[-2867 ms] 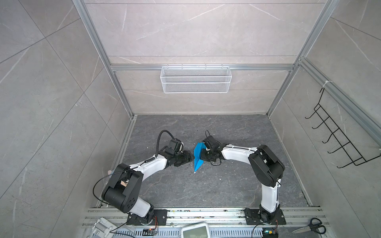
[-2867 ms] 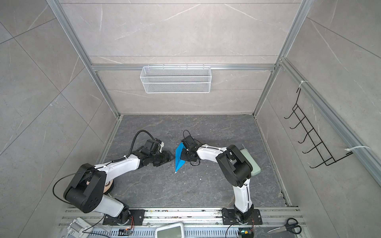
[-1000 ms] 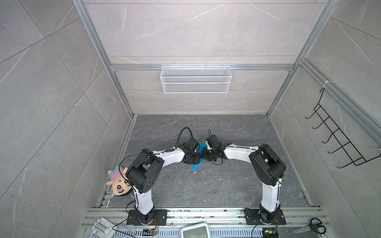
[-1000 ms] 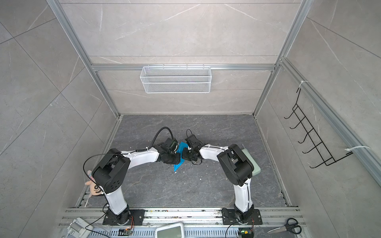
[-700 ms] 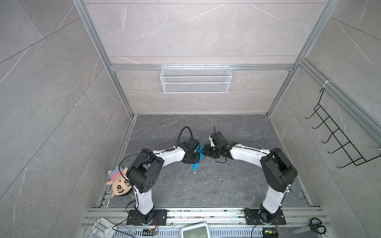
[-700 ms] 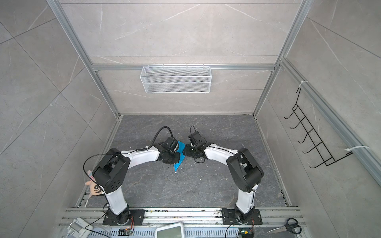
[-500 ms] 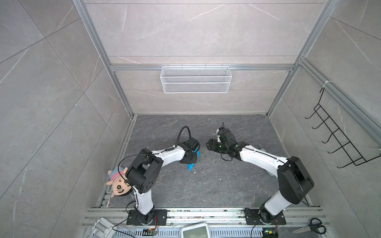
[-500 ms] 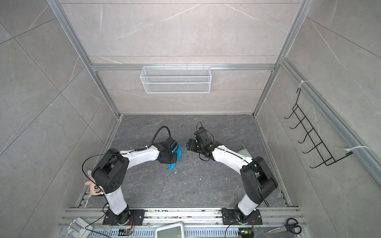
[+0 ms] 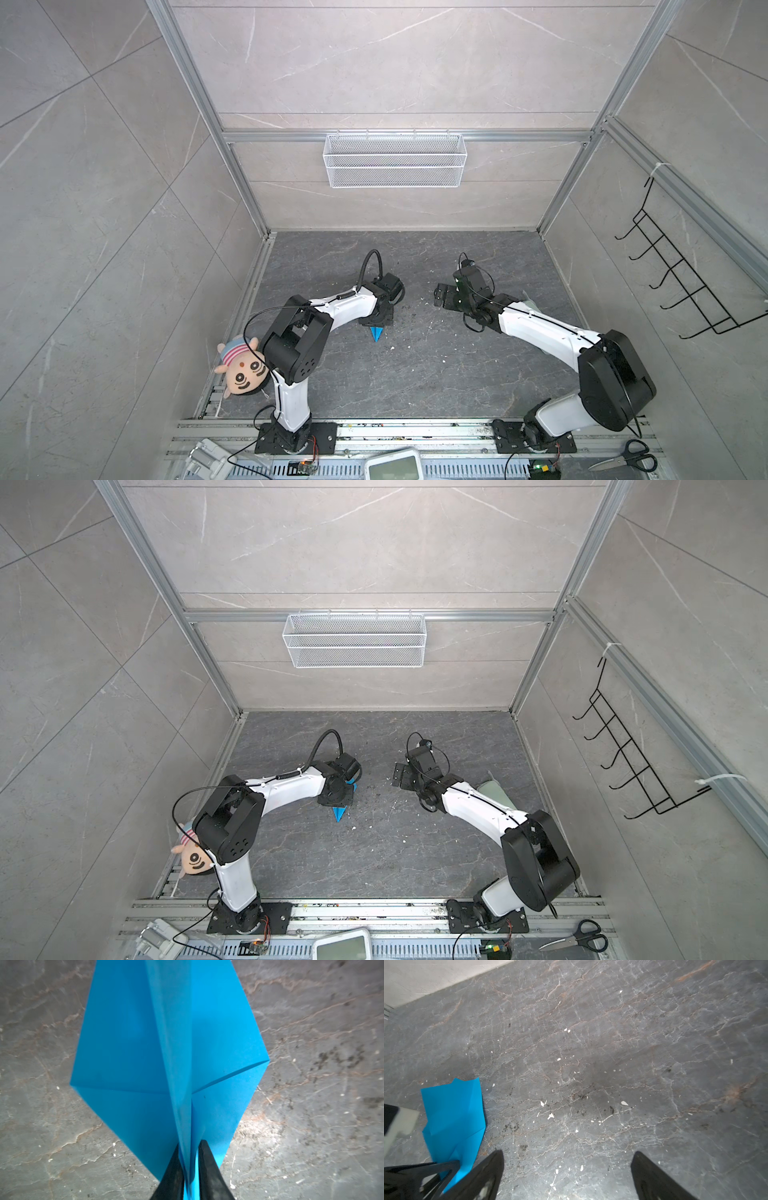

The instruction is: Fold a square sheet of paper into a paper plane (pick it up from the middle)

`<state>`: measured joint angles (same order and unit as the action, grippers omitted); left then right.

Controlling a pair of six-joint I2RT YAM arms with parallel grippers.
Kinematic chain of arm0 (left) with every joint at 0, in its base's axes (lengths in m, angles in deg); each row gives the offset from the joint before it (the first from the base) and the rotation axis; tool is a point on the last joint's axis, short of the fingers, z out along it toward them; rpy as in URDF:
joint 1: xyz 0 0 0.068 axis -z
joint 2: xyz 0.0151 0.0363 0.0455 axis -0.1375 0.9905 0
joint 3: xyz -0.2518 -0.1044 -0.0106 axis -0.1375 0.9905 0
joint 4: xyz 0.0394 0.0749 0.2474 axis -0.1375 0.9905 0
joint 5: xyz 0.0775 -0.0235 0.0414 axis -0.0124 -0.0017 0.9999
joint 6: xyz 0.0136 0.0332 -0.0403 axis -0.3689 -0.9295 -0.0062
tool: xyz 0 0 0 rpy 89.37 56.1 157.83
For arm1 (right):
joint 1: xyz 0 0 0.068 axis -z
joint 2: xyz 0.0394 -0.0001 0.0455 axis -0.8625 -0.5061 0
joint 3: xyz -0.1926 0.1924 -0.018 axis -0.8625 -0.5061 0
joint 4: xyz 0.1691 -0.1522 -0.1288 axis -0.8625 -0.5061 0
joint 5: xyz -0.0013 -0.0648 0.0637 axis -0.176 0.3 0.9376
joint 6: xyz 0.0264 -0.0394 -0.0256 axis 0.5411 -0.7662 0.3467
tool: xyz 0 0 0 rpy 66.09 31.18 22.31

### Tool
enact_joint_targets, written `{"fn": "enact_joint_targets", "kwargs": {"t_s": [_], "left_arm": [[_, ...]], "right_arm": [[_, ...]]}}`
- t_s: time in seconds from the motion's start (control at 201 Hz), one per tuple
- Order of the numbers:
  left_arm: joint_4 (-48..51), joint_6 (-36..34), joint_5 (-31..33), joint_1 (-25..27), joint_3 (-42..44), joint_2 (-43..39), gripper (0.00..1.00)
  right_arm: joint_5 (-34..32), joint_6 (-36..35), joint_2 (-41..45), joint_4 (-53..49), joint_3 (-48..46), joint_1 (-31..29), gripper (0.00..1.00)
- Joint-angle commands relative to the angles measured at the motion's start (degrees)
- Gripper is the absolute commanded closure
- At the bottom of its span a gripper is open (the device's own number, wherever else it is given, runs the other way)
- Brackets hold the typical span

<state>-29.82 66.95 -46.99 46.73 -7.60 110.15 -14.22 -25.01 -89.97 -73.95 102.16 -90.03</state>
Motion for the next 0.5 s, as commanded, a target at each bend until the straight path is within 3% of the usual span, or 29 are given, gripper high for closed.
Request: {"fn": "enact_joint_targets", "kwargs": {"t_s": [0.0, 0.244, 0.493], "left_arm": [[1.77, 0.8, 0.79, -0.33, -1.54, 0.77, 0.82], [2.25, 1.88, 0.43, -0.31, -2.28, 2.92, 0.81], [4.53, 2.06, 0.48, -0.4, -5.31, 4.43, 0.92]], "right_arm": [[-0.45, -0.27, 0.99, -0.26, -0.67, 0.11, 0.02], [0.63, 0.37, 0.28, -0.53, 0.01, 0.2, 0.03], [0.72, 0.71, 0.84, -1.41, 0.79, 0.56, 0.04]]}}
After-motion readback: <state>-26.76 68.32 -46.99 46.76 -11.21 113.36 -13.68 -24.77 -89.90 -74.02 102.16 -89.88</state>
